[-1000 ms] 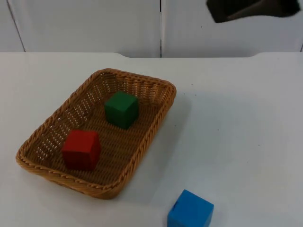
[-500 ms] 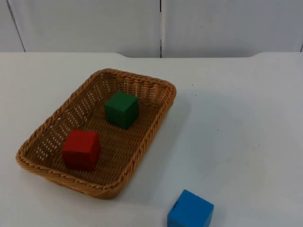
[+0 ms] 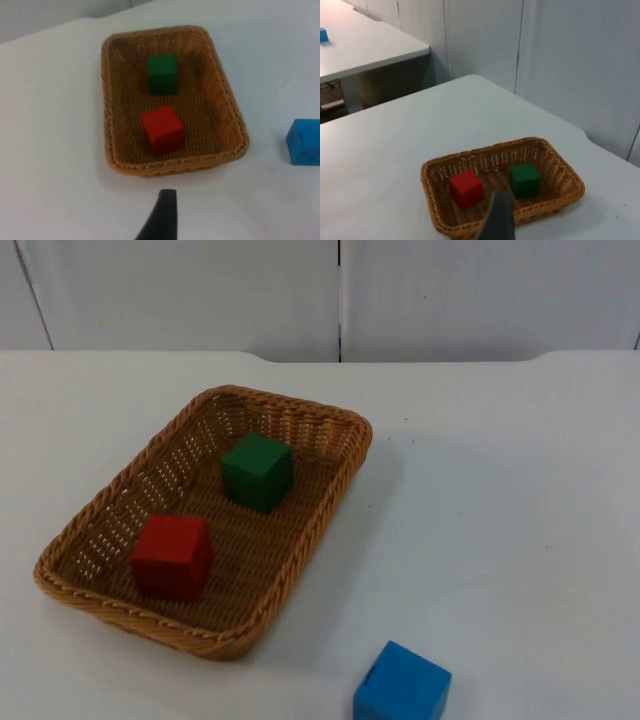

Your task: Pick up one cube with each hand and place exactly two cubes into the same basket, leaving the remaining cube outside.

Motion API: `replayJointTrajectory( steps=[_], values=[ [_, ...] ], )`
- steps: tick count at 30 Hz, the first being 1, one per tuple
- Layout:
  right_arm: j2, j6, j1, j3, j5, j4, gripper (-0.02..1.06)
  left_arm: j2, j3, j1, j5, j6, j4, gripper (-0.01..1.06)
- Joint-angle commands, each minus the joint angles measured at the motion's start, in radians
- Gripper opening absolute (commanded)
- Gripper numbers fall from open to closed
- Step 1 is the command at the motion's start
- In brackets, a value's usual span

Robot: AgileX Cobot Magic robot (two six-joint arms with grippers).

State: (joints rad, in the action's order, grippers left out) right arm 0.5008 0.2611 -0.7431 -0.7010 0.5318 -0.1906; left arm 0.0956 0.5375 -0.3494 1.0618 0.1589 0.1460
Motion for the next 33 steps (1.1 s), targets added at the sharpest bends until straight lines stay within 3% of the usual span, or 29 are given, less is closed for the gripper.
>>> replayJointTrajectory(
  steps=[1,5,10,13,23,27,33],
  values=[
    [-0.045,-0.007,0.001,0.007,0.033,0.006,0.68,-0.025,0.006,0.002,0.016,-0.022,-0.024,0.82],
    [-0.114,-0.015,0.001,0.014,0.111,0.027,0.68,-0.083,0.004,0.002,0.045,-0.084,-0.102,0.82],
    [-0.204,-0.241,0.001,0.014,0.286,0.214,0.68,-0.096,-0.014,0.002,0.054,-0.124,-0.146,0.82],
    [-0.25,-0.272,0.001,0.014,0.356,0.257,0.68,-0.096,-0.014,0.002,0.056,-0.124,-0.146,0.82],
    [-0.398,-0.272,0.001,0.127,0.451,0.229,0.68,-0.096,-0.023,0.002,0.047,-0.124,-0.157,0.82],
    [-0.471,-0.272,0.001,0.163,0.533,0.222,0.68,-0.096,-0.023,0.002,0.045,-0.124,-0.157,0.82],
    [-0.501,-0.274,0.001,0.181,0.545,0.222,0.68,-0.096,-0.023,0.002,0.043,-0.124,-0.155,0.82]
  ],
)
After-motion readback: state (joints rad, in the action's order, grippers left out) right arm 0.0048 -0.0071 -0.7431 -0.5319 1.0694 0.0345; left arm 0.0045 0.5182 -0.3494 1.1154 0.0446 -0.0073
